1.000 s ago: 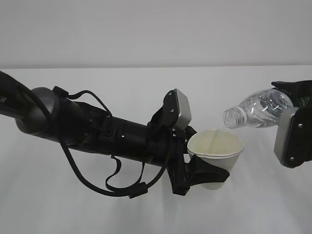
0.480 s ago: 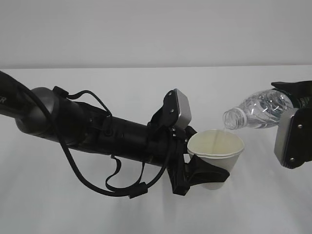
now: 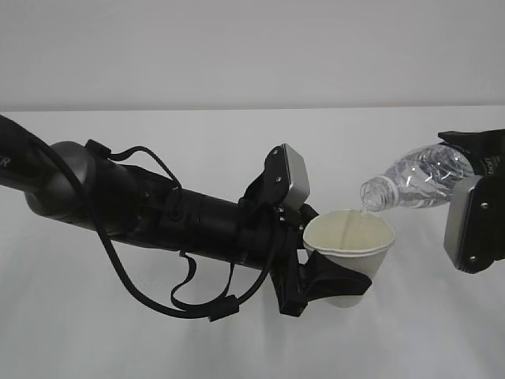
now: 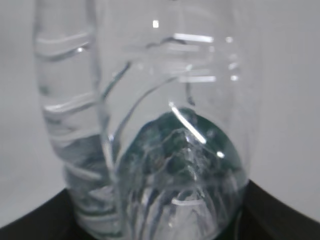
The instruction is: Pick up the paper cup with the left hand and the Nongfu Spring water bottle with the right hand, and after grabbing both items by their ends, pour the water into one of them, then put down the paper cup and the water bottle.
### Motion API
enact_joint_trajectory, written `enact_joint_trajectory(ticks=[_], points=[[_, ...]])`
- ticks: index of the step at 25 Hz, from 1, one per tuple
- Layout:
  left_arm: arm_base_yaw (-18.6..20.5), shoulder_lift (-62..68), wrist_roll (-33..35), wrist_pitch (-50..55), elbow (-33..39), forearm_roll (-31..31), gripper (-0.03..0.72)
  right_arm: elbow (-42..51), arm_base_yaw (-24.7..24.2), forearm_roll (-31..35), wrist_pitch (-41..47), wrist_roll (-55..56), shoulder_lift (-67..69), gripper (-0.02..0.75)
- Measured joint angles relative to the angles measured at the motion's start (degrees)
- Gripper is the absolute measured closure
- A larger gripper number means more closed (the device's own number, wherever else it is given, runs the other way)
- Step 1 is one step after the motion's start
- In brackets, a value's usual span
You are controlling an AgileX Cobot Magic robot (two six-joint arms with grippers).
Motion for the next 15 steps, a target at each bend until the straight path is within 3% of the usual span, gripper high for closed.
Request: enact_joint_trajectory(ticks=[15], points=[[0.0, 0.1, 0.0, 0.0, 0.0, 0.0, 0.253, -0.1, 0.0, 0.0, 0.0, -0.6, 0.0, 0.3]])
